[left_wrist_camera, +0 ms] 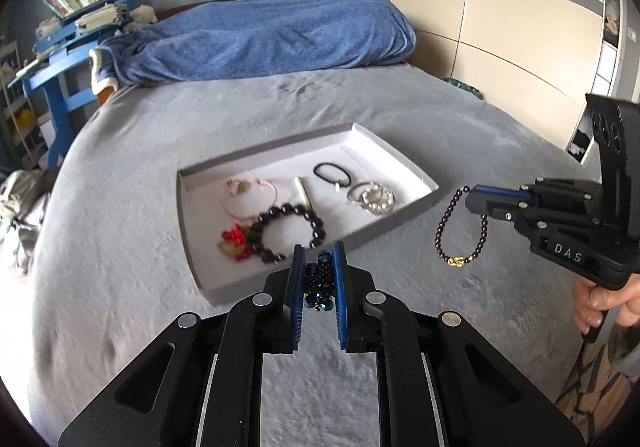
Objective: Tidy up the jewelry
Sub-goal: 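Carry both bracelets over the box and open both grippers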
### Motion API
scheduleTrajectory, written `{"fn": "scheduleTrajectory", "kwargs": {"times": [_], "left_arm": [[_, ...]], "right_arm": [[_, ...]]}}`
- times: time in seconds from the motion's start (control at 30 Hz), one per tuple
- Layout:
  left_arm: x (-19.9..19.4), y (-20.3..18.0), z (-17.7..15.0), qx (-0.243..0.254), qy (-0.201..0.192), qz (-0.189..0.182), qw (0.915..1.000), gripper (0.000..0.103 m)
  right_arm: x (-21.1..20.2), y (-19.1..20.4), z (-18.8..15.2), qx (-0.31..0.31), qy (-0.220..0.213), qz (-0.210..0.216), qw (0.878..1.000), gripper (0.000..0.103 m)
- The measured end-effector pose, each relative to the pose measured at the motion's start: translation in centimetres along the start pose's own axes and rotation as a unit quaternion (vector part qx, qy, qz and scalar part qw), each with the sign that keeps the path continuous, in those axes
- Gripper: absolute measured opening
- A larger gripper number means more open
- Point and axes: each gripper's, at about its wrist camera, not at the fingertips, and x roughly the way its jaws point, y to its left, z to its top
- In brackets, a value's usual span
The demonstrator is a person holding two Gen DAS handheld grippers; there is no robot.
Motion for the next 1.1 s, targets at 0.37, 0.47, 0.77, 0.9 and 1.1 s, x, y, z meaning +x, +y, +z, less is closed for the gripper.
{"fn": "scheduleTrajectory", "kwargs": {"times": [0.37, 0.47, 0.77, 0.9, 1.1], "left_arm": [[2.3, 2.4, 6.2, -0.006, -0.012, 0.001, 0.9999, 0.014], [4.2, 3.2, 7.1, -0.017, -0.011, -0.003, 0.9998, 0.014], [10.4, 5.3, 8.6, -0.044, 0.01, -0.015, 0.9988, 0.014], [13.5, 6.5, 8.8, -0.06, 0.029, -0.017, 0.9976, 0.014], [17.0, 7.6, 7.8, -0.08, 0.061, 0.002, 0.9949, 0.014]], "right_arm": [[2.5, 0.5, 5.2, -0.013, -0.011, 0.007, 1.0, 0.006], [4.3, 0.5, 6.3, -0.017, -0.005, 0.009, 1.0, 0.006], [10.4, -0.1, 7.7, -0.018, 0.02, 0.014, 1.0, 0.006], [13.1, -0.7, 8.2, -0.016, 0.034, 0.015, 0.999, 0.006], [16.0, -2.7, 8.2, -0.003, 0.054, -0.001, 0.999, 0.006]]}}
